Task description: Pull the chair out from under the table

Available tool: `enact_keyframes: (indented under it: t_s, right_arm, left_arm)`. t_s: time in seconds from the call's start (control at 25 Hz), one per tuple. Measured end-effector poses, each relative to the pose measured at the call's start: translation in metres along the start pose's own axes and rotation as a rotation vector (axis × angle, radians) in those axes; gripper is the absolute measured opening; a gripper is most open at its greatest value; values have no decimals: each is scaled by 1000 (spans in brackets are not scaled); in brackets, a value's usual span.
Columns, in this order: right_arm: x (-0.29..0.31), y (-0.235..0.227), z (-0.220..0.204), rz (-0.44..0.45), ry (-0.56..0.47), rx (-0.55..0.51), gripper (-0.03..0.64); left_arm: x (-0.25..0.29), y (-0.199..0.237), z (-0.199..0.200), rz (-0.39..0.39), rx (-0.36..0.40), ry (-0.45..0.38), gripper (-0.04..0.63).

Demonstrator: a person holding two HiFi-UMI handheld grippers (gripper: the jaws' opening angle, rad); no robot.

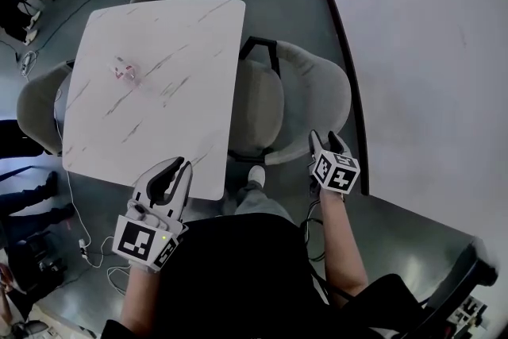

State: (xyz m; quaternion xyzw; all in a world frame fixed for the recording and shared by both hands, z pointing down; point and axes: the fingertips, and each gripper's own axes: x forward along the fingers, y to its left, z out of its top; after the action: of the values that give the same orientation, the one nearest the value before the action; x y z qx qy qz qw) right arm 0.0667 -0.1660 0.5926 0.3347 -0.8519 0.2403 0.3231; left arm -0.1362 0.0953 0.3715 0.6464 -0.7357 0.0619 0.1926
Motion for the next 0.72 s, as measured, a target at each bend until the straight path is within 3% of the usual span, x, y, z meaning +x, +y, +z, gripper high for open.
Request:
enact_keyframes:
  t_s: [0.36, 0.72]
  right_arm:
    - [29, -59, -40, -128, 110, 47, 267]
    - [68, -83, -55, -157, 186, 83, 273]
  left_arm:
    - [2, -10, -13, 23, -7, 32, 44]
    - [1, -14, -22, 52, -42, 39, 46]
